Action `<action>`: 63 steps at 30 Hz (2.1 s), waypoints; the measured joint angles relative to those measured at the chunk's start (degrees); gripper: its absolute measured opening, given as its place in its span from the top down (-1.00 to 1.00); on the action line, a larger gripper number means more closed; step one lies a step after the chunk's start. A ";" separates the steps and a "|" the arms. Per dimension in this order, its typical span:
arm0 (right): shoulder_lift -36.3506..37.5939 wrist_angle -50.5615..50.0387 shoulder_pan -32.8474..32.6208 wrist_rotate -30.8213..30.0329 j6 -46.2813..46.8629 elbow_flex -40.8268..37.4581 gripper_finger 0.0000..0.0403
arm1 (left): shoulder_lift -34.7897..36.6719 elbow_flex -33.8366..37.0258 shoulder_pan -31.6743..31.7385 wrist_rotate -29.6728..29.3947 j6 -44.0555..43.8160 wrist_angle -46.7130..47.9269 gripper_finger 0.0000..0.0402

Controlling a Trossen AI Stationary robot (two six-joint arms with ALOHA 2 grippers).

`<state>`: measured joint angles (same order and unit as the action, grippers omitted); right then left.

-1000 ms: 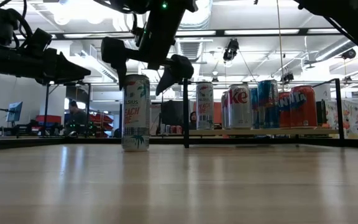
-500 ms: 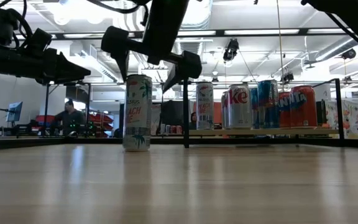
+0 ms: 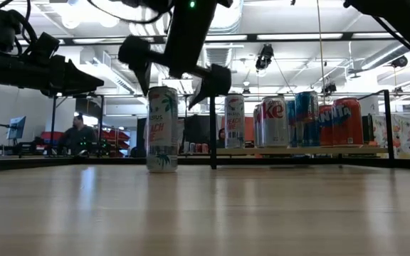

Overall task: Place canned beverage on shelf
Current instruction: Put the white pink soda can on the shelf aligned with the other white pink soda can

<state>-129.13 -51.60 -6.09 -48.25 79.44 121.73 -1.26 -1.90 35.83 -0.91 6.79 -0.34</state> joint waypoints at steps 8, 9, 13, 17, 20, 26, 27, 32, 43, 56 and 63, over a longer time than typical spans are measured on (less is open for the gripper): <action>-3.24 0.04 0.13 0.11 0.07 -0.04 -0.99 | 0.00 -0.01 -0.01 -0.01 -0.02 0.07 -0.98; -3.48 -0.02 0.13 0.17 0.09 -0.07 -0.99 | 0.00 0.00 -0.02 -0.01 -0.01 0.02 -0.98; -3.52 0.08 0.13 0.12 0.08 -0.07 -0.99 | 0.02 -0.01 0.00 -0.02 0.00 0.00 -0.98; -3.49 0.02 0.13 0.17 0.53 0.37 -0.99 | 0.01 0.01 0.00 -0.02 -0.01 0.02 -0.98; -3.49 0.03 0.27 0.02 1.40 0.48 -0.99 | 0.00 0.00 -0.01 -0.02 0.00 0.02 -0.98; -3.49 0.00 0.74 0.09 0.08 0.48 -0.92 | 0.00 0.00 -0.01 -0.02 -0.01 0.02 -0.98; -3.49 0.03 0.81 0.06 0.12 0.48 -0.88 | 0.00 0.00 -0.01 -0.02 0.00 0.02 -0.98; -3.49 0.01 1.17 0.04 0.08 0.48 -0.59 | 0.00 -0.01 0.00 -0.02 -0.02 0.02 -0.98; -3.44 0.56 1.14 0.03 -2.10 0.48 -0.27 | 0.01 0.01 -0.01 -0.02 -0.01 0.02 -0.98; -3.25 3.94 -0.27 4.88 -15.87 0.70 -0.28 | 0.01 0.00 -0.01 -0.02 -0.01 0.02 -0.98; -2.97 7.51 -1.56 6.52 -21.59 0.68 -0.30 | 0.00 -0.01 0.00 0.00 0.00 0.00 -0.98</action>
<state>-132.10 -44.10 -7.65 -41.73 57.85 122.41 -1.26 -1.91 35.83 -0.91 6.79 -0.34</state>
